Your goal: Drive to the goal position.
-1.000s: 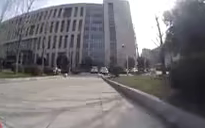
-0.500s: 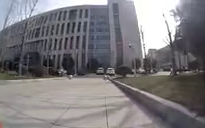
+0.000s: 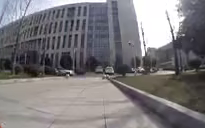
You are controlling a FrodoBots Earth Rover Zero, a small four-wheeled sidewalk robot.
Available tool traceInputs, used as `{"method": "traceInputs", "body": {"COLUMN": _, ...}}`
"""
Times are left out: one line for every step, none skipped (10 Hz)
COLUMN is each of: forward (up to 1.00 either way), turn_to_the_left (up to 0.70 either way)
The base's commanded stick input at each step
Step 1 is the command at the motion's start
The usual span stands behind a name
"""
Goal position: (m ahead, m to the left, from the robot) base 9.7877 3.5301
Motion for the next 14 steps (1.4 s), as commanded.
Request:
{"method": "traceInputs", "body": {"forward": 1.00, "turn_to_the_left": 0.00}}
{"method": "traceInputs", "body": {"forward": 1.00, "turn_to_the_left": 0.00}}
{"method": "traceInputs", "body": {"forward": 1.00, "turn_to_the_left": 0.00}}
{"method": "traceInputs", "body": {"forward": 1.00, "turn_to_the_left": 0.00}}
{"method": "traceInputs", "body": {"forward": 1.00, "turn_to_the_left": 0.00}}
{"method": "traceInputs", "body": {"forward": 1.00, "turn_to_the_left": 0.00}}
{"method": "traceInputs", "body": {"forward": 1.00, "turn_to_the_left": 0.00}}
{"method": "traceInputs", "body": {"forward": 1.00, "turn_to_the_left": 0.00}}
{"method": "traceInputs", "body": {"forward": 1.00, "turn_to_the_left": 0.00}}
{"method": "traceInputs", "body": {"forward": 1.00, "turn_to_the_left": 0.00}}
{"method": "traceInputs", "body": {"forward": 1.00, "turn_to_the_left": 0.00}}
{"method": "traceInputs", "body": {"forward": 1.00, "turn_to_the_left": 0.00}}
{"method": "traceInputs", "body": {"forward": 1.00, "turn_to_the_left": 0.00}}
{"method": "traceInputs", "body": {"forward": 1.00, "turn_to_the_left": 0.00}}
